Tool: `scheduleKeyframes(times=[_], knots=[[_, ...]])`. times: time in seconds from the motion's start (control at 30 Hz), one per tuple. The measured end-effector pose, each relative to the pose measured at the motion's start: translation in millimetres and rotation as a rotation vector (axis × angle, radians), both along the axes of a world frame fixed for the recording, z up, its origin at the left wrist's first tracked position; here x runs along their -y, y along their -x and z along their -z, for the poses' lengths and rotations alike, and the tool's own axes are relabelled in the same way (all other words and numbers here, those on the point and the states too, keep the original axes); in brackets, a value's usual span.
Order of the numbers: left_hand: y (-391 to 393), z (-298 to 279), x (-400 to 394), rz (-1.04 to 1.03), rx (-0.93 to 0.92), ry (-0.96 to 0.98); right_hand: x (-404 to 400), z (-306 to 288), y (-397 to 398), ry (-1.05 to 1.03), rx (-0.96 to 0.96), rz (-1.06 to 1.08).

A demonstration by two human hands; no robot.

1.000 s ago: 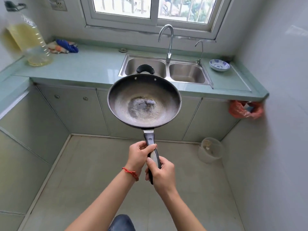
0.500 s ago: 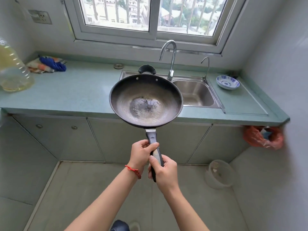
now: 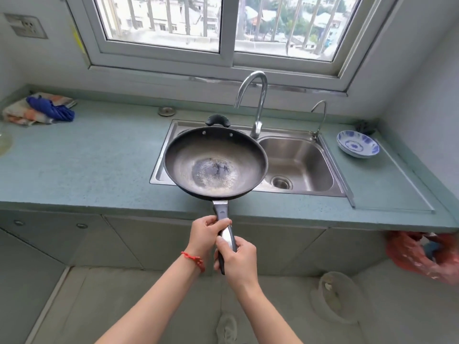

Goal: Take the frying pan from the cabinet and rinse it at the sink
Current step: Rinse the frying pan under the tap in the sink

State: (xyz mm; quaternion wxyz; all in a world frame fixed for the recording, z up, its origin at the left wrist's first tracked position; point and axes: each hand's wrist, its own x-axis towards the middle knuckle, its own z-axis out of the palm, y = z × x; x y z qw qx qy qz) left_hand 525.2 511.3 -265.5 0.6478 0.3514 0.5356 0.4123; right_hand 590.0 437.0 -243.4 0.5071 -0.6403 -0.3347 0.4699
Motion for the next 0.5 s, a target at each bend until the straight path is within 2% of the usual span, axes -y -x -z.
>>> scheduleKeyframes(times=[0.23, 0.5], knots=[[-23, 8, -67, -0.035, -0.009, 0.076, -73, 5, -24, 0.082, -0.023, -0.034], [-13, 24, -121, -0.016, -0.016, 0.147, -129, 15, -14, 0.166, -0.004, -0.043]])
